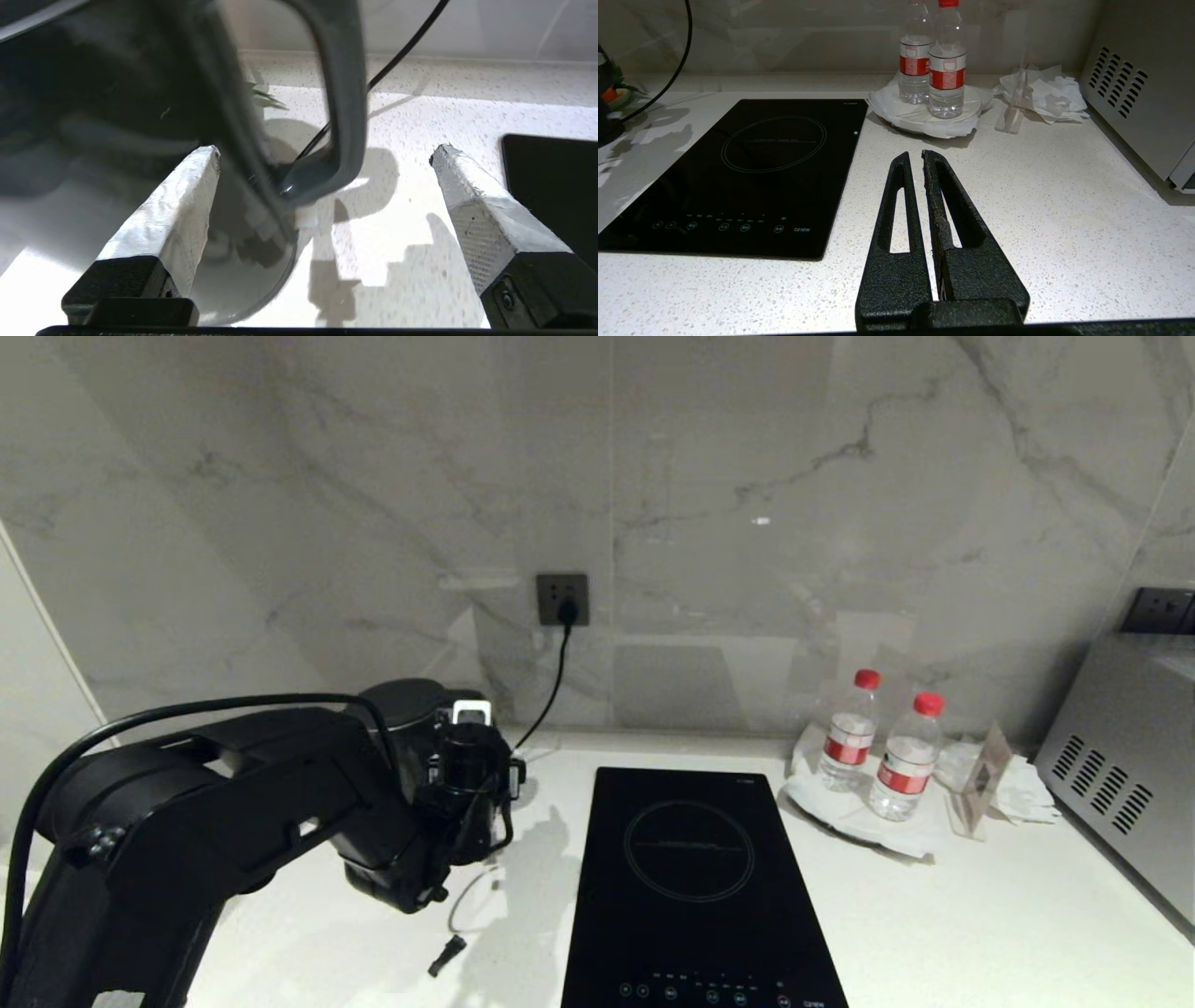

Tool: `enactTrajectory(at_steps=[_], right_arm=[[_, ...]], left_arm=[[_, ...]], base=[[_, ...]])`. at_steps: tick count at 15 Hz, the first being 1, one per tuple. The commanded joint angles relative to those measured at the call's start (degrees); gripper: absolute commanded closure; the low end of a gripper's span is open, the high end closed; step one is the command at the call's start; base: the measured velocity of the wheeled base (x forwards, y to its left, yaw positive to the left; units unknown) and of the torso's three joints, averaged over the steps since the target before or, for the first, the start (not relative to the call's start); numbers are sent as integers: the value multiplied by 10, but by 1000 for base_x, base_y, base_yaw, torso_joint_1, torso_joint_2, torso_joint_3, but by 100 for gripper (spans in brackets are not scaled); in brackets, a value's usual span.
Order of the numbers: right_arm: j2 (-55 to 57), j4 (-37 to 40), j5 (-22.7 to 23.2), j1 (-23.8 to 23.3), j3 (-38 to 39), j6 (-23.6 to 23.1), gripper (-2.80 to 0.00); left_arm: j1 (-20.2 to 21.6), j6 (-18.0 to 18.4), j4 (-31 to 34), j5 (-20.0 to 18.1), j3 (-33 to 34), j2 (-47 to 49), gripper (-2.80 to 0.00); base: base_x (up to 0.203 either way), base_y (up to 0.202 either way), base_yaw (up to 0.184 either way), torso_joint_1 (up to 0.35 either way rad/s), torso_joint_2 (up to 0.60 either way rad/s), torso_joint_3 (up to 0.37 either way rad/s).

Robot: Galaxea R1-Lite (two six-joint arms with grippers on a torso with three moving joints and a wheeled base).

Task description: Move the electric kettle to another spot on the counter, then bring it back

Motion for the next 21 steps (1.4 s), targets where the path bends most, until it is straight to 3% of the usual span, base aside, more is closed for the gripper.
enactTrajectory(at_steps=[1,6,11,18,21], right_arm=[[0,0,0,0,0,0,0],[0,0,0,0,0,0,0],[0,0,0,0,0,0,0],[0,0,0,0,0,0,0],[0,0,0,-1,0,0,0]], left_arm=[[-4,0,-20,2,37,-20,-280],[-32,-1,-54,1,139,-109,-280],[-33,-2,-55,-39,206,-176,-280],[-45,-1,-50,-43,171,-114,-280],[-81,-2,14,-52,107,-68,-280]], base=[[0,0,0,0,0,0],[0,0,0,0,0,0],[0,0,0,0,0,0],[0,0,0,0,0,0],[0,0,0,0,0,0]])
